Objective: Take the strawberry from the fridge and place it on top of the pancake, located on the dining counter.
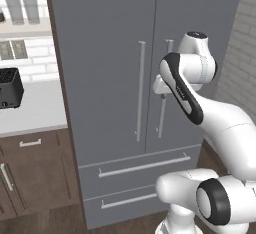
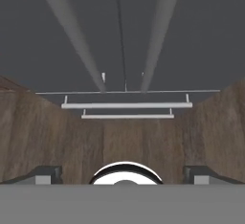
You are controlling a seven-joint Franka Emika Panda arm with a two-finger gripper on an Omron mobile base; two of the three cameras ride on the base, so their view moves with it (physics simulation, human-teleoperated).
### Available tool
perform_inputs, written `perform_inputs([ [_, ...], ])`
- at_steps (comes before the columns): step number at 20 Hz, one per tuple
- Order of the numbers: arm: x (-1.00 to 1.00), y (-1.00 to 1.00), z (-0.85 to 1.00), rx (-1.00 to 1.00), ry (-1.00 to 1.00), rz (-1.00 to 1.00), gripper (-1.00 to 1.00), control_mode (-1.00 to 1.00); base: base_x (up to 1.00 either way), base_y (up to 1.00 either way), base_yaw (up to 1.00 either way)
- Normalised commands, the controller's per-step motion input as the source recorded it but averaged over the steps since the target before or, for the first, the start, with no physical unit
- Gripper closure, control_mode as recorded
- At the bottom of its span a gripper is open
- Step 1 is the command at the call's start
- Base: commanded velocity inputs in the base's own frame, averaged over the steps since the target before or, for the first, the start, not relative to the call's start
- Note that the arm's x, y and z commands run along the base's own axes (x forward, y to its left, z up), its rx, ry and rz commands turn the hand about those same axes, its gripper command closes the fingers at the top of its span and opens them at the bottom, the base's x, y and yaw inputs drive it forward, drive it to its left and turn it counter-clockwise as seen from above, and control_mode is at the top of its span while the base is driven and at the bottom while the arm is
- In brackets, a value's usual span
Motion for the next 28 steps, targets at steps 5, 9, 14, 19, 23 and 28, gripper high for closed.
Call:
perform_inputs([
  [5,0.00,0.00,0.00,0.00,0.00,0.00,-1.00,1.00,-0.48,0.00,0.00],
  [9,0.00,0.00,0.00,0.00,0.00,0.00,-1.00,1.00,-0.12,0.00,0.01],
  [14,0.10,-0.09,0.00,0.00,-0.11,-0.01,-1.00,-1.00,0.00,0.00,0.00],
  [19,0.52,-0.28,0.00,0.00,-0.61,-0.13,-1.00,-1.00,0.00,0.00,0.00],
  [23,0.76,-0.27,0.03,0.04,-0.63,-0.07,-1.00,-1.00,0.00,0.00,0.00],
  [28,0.24,0.00,0.15,0.00,-0.43,-0.03,-1.00,-1.00,0.00,0.00,0.00],
])
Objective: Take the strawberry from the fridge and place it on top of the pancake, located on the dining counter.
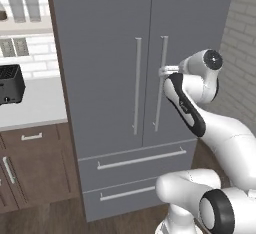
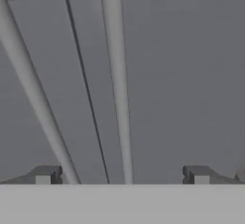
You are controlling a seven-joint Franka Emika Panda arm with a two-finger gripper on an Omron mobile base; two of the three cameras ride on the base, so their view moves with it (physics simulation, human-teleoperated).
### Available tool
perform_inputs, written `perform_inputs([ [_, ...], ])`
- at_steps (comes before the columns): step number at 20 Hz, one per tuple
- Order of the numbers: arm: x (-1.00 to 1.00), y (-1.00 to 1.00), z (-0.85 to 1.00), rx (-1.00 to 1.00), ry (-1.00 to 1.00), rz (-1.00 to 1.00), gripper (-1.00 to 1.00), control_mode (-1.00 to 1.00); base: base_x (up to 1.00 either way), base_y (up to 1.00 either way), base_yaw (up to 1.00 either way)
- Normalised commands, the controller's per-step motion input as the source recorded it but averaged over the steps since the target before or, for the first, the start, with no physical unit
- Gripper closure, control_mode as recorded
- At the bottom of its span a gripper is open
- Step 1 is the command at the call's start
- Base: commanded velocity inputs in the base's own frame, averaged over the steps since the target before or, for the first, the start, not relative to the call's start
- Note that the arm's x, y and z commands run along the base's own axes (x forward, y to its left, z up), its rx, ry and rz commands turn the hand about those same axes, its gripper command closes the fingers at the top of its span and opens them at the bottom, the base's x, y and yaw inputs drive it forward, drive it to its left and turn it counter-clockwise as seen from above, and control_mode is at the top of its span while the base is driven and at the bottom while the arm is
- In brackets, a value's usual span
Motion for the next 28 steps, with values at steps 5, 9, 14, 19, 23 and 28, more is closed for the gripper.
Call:
perform_inputs([
  [5,0.32,-0.01,0.08,0.00,-0.02,0.00,-1.00,-1.00,0.00,0.00,0.00],
  [9,0.30,0.00,0.00,0.00,0.01,0.00,-1.00,-1.00,0.00,0.00,0.00],
  [14,0.58,0.00,0.01,0.00,0.12,0.00,-1.00,-1.00,0.00,0.00,0.00],
  [19,0.56,-0.14,0.06,0.00,0.06,0.00,-1.00,-1.00,0.00,0.00,0.00],
  [23,0.45,-0.14,0.00,0.00,-0.01,0.00,-1.00,-1.00,0.00,0.00,0.00],
  [28,0.28,0.02,0.00,0.00,-0.06,0.00,-1.00,-1.00,0.00,0.00,0.00],
])
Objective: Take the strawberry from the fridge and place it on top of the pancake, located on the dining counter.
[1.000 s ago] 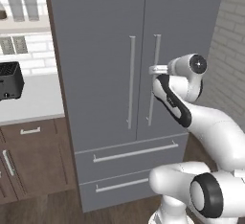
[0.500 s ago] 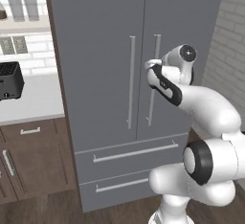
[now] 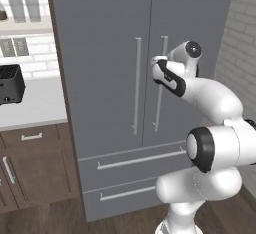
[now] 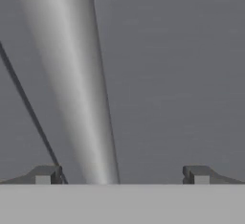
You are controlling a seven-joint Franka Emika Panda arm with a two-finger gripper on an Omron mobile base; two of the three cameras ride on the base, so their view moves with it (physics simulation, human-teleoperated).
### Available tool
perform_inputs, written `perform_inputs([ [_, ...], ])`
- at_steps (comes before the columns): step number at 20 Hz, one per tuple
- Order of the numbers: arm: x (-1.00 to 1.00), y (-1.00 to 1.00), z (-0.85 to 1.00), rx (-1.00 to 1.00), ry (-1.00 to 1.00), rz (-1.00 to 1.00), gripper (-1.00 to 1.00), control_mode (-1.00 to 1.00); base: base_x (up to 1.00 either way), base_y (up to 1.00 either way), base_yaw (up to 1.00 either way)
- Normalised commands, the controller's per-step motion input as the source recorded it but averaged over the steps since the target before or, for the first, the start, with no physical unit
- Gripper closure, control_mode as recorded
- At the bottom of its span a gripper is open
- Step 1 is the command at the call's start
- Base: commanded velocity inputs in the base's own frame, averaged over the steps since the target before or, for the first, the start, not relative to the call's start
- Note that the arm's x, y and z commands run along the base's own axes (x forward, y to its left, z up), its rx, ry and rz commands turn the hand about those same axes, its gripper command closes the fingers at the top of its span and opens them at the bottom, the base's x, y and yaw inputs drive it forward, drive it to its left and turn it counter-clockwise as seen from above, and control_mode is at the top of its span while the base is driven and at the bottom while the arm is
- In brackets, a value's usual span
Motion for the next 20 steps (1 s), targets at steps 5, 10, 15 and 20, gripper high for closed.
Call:
perform_inputs([
  [5,0.35,0.07,0.00,0.00,-0.01,0.00,-1.00,-1.00,0.00,0.00,0.00],
  [10,0.33,0.07,0.00,0.00,-0.04,0.00,-1.00,-1.00,0.00,0.00,0.00],
  [15,0.35,0.03,0.00,0.00,-0.04,0.00,-1.00,-1.00,0.00,0.00,0.00],
  [20,0.38,0.04,0.00,0.00,0.00,0.00,1.00,-1.00,0.00,0.00,0.00],
])
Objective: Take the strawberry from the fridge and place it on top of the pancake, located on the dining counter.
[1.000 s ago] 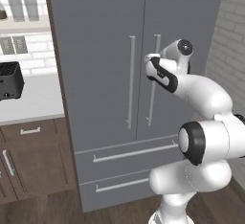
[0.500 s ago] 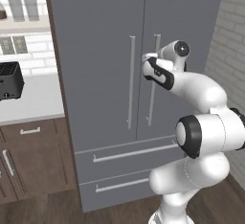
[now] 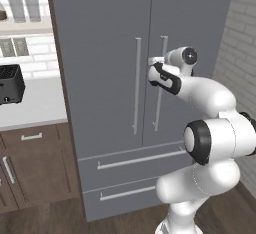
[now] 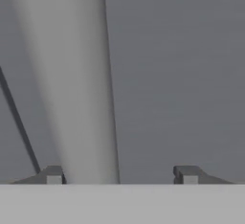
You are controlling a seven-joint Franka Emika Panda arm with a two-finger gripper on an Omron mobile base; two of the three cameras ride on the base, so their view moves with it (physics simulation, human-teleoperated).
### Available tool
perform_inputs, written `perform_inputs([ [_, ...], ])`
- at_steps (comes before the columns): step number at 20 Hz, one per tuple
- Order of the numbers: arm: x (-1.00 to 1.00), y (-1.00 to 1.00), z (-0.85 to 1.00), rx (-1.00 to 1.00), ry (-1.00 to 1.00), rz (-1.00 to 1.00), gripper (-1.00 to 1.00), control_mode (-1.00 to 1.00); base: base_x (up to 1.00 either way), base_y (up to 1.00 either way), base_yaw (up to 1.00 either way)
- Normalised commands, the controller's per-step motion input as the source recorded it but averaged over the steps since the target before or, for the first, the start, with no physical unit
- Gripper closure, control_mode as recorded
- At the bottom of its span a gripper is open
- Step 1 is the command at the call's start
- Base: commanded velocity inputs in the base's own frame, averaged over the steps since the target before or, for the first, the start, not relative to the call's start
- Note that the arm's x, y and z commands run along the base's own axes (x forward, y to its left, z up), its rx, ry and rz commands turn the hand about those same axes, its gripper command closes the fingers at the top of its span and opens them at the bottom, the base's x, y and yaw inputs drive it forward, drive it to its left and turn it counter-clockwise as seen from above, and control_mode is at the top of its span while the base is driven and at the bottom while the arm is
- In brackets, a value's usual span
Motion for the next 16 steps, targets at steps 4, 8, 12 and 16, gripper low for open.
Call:
perform_inputs([
  [4,0.10,0.01,0.00,0.00,0.00,0.00,1.00,-1.00,0.00,0.00,0.00],
  [8,-0.14,-0.04,-0.02,0.00,0.00,0.00,1.00,-1.00,0.00,0.00,0.00],
  [12,-0.43,-0.43,0.00,0.00,0.00,0.00,1.00,-1.00,0.00,0.00,0.00],
  [16,-0.82,-0.61,-0.06,0.00,0.05,0.00,1.00,-1.00,0.00,0.00,0.00],
])
